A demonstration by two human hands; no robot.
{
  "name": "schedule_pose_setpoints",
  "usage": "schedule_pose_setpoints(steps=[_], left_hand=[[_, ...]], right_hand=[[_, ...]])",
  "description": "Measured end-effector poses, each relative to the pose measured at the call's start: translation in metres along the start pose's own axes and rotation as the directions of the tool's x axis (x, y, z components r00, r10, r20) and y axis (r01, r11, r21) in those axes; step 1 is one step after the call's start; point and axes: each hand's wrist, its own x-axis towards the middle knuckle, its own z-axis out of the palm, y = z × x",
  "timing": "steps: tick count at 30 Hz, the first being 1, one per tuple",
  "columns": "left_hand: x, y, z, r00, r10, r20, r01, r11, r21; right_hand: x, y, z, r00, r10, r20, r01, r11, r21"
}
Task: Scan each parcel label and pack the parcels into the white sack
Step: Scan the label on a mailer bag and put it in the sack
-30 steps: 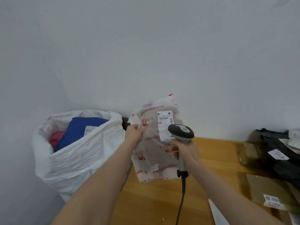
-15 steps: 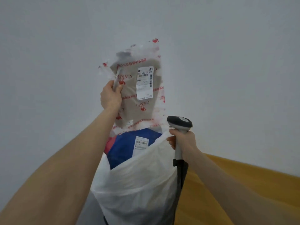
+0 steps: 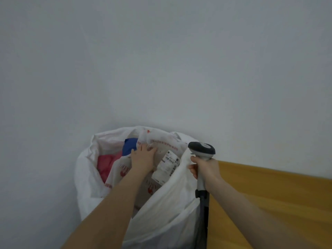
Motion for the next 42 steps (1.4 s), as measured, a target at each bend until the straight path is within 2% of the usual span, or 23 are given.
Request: schedule_pose_setpoints(steps=[3, 9, 14, 17, 20, 24, 29, 36, 42], left_hand=[[0.005, 0.004, 0.014, 1.0, 0.0, 0.024, -0.002, 0.996, 0.094], [0.017, 0.009, 0.013, 0.997, -0.049, 0.057, 0.042, 0.992, 0.117], [0.025, 0.049, -0.027, 0.968, 0.017, -0.249, -0.027, 0.999, -0.035], [0.018, 0.091, -0.051, 0.933, 0.111, -0.343, -0.144, 0.987, -0.07], [-0.005, 0.147, -0.056, 0.906, 0.211, -0.367, -0.256, 0.963, -0.079], [-0.055, 0.232, -0.038, 0.906, 0.321, -0.276, -0.358, 0.929, -0.095], [-0.126, 0.337, -0.007, 0.884, 0.45, -0.127, -0.465, 0.876, -0.128], [-0.212, 0.47, 0.029, 0.821, 0.568, 0.06, -0.55, 0.814, -0.188], [-0.233, 0.538, 0.069, 0.754, 0.624, 0.206, -0.581, 0.779, -0.234]], right_hand=[[0.003, 0.001, 0.001, 1.0, 0.027, -0.011, -0.027, 0.999, 0.019], [0.004, 0.013, -0.018, 0.991, 0.12, -0.06, -0.108, 0.98, 0.168], [-0.006, 0.019, -0.044, 0.973, 0.225, -0.057, -0.193, 0.92, 0.341], [-0.02, 0.023, -0.066, 0.953, 0.302, 0.034, -0.292, 0.877, 0.383], [-0.037, 0.033, -0.102, 0.935, 0.345, 0.079, -0.347, 0.854, 0.388], [-0.066, 0.052, -0.175, 0.937, 0.348, 0.017, -0.336, 0.888, 0.315], [-0.107, 0.078, -0.291, 0.94, 0.285, -0.188, -0.241, 0.944, 0.227], [-0.155, 0.102, -0.433, 0.86, 0.291, -0.419, -0.202, 0.948, 0.245], [-0.15, 0.114, -0.514, 0.787, 0.313, -0.532, -0.201, 0.945, 0.26]])
